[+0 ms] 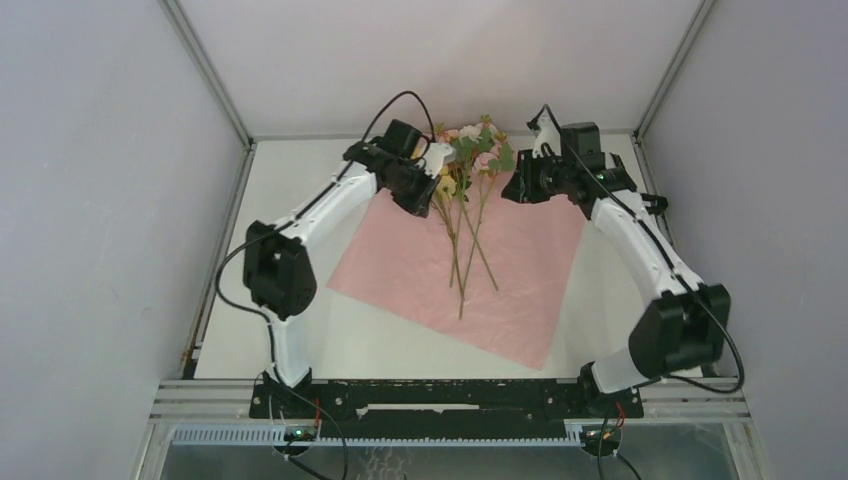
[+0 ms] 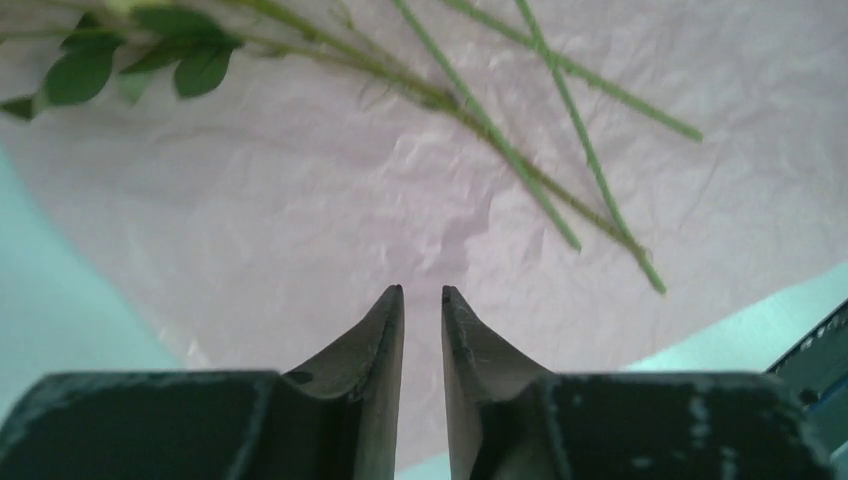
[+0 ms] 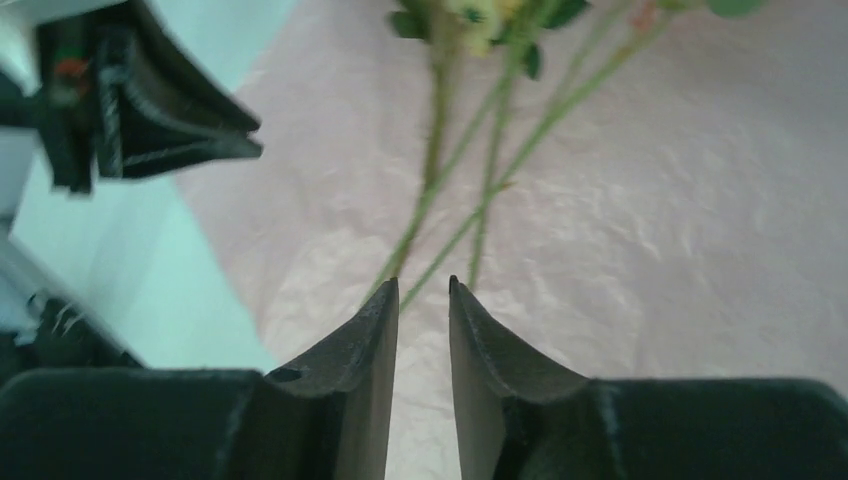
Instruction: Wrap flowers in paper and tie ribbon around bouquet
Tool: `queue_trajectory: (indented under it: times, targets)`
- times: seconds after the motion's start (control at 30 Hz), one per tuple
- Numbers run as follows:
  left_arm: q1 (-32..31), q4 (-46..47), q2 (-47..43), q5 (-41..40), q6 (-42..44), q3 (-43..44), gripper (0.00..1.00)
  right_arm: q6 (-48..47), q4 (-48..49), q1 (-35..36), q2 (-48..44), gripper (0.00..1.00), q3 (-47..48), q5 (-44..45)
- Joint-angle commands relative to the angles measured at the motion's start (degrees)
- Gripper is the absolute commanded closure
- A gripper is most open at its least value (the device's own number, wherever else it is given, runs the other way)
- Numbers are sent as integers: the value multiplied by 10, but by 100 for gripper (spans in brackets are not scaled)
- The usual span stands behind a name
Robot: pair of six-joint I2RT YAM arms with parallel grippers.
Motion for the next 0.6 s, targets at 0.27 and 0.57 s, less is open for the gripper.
queue_trajectory:
  times: [0.27, 0.57]
  targets:
    - [74, -1, -248, -197, 164, -359, 58, 78, -49, 13, -63, 65, -69, 94]
    - [75, 52, -226, -300, 180, -456, 7, 137, -66, 11, -5, 60, -141, 241]
